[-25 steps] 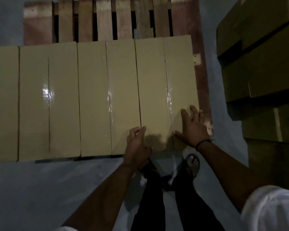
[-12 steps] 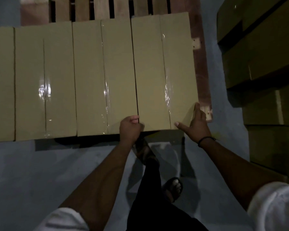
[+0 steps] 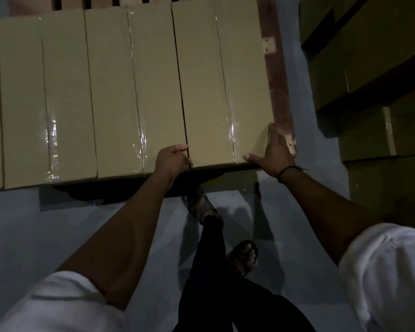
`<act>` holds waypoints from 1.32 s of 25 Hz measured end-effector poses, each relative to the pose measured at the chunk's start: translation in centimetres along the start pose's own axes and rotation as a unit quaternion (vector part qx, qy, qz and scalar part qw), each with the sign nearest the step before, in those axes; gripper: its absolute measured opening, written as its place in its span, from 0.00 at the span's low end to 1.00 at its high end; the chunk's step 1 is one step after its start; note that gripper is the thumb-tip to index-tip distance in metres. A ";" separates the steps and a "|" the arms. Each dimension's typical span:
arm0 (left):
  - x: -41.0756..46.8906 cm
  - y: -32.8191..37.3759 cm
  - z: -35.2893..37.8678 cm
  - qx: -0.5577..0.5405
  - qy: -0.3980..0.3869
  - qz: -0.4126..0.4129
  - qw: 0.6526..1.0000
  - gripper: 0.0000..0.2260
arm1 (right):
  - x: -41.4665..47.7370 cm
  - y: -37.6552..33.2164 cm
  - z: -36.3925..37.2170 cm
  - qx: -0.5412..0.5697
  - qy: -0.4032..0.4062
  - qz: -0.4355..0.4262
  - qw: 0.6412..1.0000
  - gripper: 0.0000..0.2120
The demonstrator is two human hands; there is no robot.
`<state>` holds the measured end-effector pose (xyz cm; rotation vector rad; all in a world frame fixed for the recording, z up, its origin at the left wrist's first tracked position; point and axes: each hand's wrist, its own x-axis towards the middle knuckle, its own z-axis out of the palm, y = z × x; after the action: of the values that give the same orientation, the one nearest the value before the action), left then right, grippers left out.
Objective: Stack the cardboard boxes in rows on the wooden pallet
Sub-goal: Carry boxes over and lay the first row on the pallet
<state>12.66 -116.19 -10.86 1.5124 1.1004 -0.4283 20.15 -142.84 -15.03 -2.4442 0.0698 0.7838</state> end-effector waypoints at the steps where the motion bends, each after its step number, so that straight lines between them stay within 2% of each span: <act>1: 0.1 -0.1 -0.1 -0.004 -0.001 0.004 1.000 0.21 | 0.0 0.0 0.0 -0.002 0.003 -0.001 1.000 0.59; 10: 0.3 -1.4 -0.1 0.036 0.012 0.048 0.998 0.19 | -0.8 -0.3 -0.2 -0.034 -0.016 0.004 0.999 0.59; 12: 0.3 -2.0 0.2 0.089 0.023 0.077 0.993 0.19 | -0.5 -0.5 -0.4 -0.072 -0.025 0.002 0.997 0.60; 14: 0.0 -2.4 0.4 0.236 0.043 0.152 0.959 0.23 | -0.1 -1.1 -0.5 -0.103 -0.017 -0.005 0.994 0.58; 16: -0.3 -2.4 0.5 0.384 0.051 0.226 0.894 0.31 | 0.8 -2.1 -0.6 -0.119 -0.003 -0.017 0.993 0.55; 19: 0.2 -1.5 0.3 0.508 0.010 0.282 0.814 0.43 | 3.0 -3.8 -0.8 -0.096 0.013 -0.020 0.995 0.54; 21: 0.7 -1.3 0.0 0.559 -0.014 0.290 0.777 0.46 | 4.0 -4.5 -0.7 -0.071 0.020 -0.006 0.997 0.54; 25: 0.7 -1.7 -0.2 0.579 0.003 0.315 0.752 0.46 | 4.1 -4.2 -0.8 -0.104 0.000 -0.008 0.995 0.56; 29: 0.0 -0.4 0.5 0.592 -0.015 0.283 0.755 0.45 | 3.6 -4.2 -2.6 -0.098 -0.032 -0.023 0.994 0.55; 33: -2.7 1.4 0.5 0.607 -0.050 0.259 0.750 0.41 | -0.2 -5.2 -4.7 -0.118 0.022 -0.056 0.991 0.51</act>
<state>12.60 -117.57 -8.10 2.7765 0.1339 -0.8992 23.50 -140.96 -9.13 -2.6622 -0.1518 0.7231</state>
